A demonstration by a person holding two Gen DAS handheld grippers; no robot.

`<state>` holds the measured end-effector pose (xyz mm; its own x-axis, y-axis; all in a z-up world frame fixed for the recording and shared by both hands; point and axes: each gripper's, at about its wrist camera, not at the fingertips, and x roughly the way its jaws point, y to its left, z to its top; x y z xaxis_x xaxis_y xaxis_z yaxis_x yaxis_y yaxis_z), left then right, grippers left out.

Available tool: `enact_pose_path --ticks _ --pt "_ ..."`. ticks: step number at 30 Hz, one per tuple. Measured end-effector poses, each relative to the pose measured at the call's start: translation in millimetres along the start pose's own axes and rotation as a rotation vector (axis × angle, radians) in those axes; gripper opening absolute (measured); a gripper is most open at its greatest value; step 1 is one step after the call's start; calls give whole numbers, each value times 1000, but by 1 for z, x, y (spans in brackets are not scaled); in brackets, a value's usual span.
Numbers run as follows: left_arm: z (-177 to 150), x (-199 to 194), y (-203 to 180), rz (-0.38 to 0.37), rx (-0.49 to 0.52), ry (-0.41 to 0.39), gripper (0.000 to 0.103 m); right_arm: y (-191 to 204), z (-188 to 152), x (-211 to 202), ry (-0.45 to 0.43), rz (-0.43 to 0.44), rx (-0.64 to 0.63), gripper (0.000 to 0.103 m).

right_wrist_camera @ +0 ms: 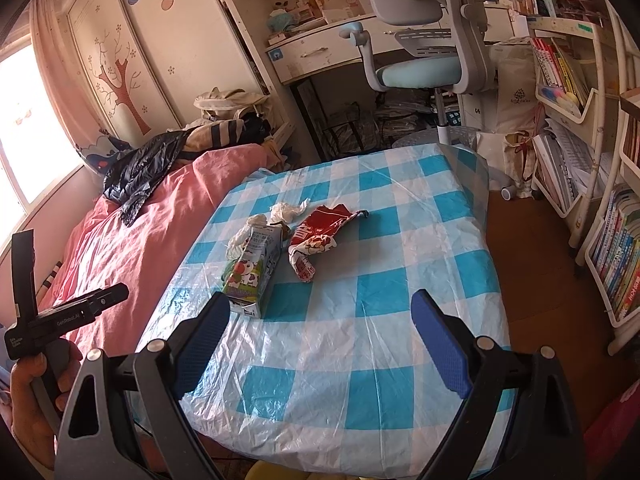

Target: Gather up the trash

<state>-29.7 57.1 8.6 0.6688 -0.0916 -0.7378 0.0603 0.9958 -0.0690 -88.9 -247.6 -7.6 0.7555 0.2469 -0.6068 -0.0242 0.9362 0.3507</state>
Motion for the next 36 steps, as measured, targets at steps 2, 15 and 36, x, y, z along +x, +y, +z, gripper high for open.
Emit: enact_pose_path --ticks 2,15,36 --pt "-1 1 1 0 3 2 91 2 0 0 -2 -3 -14 91" --pt "-3 2 1 1 7 7 91 18 -5 4 15 -20 -119 91" --pt "-4 45 26 -5 -58 107 91 37 2 35 61 110 -143 92"
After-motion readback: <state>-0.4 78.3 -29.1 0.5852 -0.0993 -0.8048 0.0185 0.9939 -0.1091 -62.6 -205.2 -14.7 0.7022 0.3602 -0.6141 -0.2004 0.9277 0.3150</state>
